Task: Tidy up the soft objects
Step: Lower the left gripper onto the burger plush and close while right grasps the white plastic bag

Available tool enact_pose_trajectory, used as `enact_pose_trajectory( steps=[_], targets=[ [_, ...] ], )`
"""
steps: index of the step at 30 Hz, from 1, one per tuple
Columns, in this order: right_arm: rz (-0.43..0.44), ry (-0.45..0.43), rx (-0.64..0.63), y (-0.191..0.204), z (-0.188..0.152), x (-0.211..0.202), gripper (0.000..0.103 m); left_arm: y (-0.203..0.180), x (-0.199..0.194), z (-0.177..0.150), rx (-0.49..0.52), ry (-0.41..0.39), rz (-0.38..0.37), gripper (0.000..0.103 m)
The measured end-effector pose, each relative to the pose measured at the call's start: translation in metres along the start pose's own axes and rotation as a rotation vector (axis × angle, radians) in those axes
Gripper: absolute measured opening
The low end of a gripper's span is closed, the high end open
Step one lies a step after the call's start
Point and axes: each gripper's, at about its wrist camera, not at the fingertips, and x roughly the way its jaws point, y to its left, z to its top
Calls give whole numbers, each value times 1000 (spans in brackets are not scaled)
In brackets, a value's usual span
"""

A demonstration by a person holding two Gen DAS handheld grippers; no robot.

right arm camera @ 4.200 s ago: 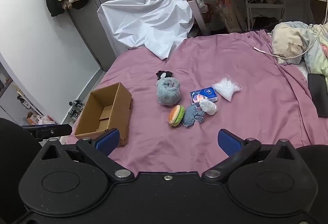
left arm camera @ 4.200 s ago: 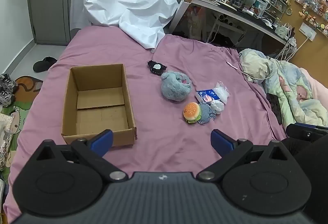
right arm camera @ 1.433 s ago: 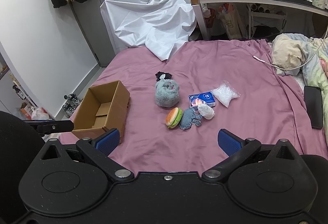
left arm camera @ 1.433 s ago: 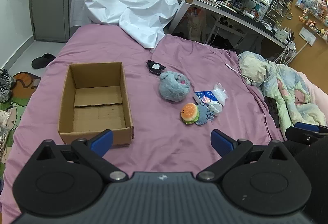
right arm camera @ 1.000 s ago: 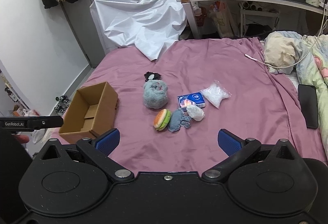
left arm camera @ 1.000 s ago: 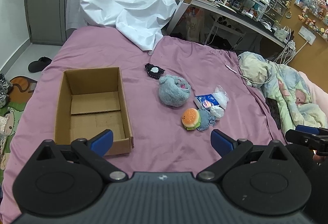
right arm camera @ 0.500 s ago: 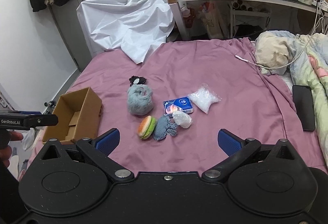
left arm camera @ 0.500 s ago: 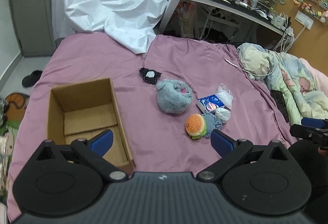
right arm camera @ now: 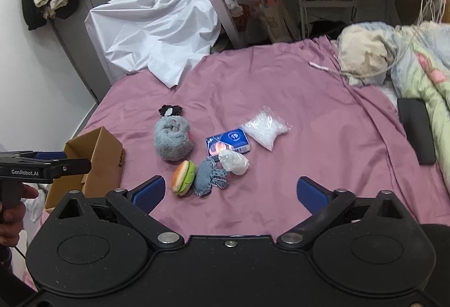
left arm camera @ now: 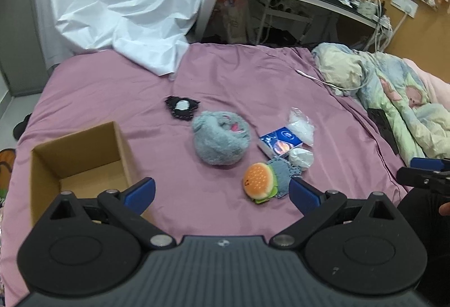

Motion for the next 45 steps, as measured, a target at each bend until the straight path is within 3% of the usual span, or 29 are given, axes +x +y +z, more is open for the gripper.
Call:
enact_pose_trajectory(
  steps=[5, 8, 24, 35, 42, 45],
  targets=[
    [10, 22, 37, -9, -2, 15, 77, -8, 21, 3, 30, 27, -20, 98],
    [14, 36, 64, -14, -2, 24, 75, -11, 31, 4, 36, 39, -40, 98],
    [54, 84, 170, -31, 8, 80, 74, -11, 101, 3, -35, 130, -91, 93],
    [58, 123, 161, -35, 16, 110, 75, -27, 142, -1, -1, 198, -152, 82],
    [47, 155, 156, -37, 20, 131, 75, -31, 168, -4, -15, 245, -186, 78],
    [45, 169, 148, -35, 21, 140, 75, -28, 177, -5, -42, 266, -195, 72]
  ],
)
